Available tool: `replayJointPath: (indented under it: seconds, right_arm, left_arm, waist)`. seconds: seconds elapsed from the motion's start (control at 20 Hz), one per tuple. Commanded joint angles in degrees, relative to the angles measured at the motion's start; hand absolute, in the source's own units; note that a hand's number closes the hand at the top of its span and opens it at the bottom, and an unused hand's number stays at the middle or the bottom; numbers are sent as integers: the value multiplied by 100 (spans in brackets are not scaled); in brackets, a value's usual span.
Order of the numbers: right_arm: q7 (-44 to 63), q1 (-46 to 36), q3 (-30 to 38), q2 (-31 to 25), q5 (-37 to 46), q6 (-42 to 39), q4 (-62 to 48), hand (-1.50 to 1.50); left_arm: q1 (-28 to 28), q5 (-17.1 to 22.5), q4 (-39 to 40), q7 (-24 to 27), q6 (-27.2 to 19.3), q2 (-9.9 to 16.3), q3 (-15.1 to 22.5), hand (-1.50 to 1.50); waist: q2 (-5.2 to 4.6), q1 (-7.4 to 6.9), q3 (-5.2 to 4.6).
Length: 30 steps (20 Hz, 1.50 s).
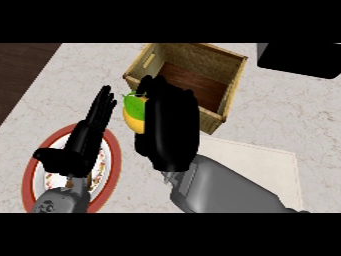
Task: Pick the lemon from the placemat and place it in the basket
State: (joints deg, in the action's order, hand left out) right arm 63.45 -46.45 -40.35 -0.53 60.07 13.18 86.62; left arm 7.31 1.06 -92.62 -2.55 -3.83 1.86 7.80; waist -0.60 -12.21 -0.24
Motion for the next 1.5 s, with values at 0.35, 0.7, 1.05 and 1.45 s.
replayJointPath:
  seconds: [0.35,0.7,1.05,1.45]
  right_arm:
    - [1905,-1422,313,50,-291,59,-843,150]
    - [2172,-2092,316,49,-423,-62,-1637,150]
    - [2174,-2292,430,49,-569,338,-1960,150]
    - [2175,-2530,326,49,-909,302,-2567,150]
  left_arm:
    - [35,-63,124,-36,-143,45,-168,0]
    - [-88,-4,222,137,-161,22,-265,0]
    - [-207,-15,134,194,-229,81,-386,0]
    - [-240,22,34,183,-270,46,-424,0]
  waist:
    - [81,278,-25]
    - [62,392,-25]
    - [80,705,1]
    - [61,786,6]
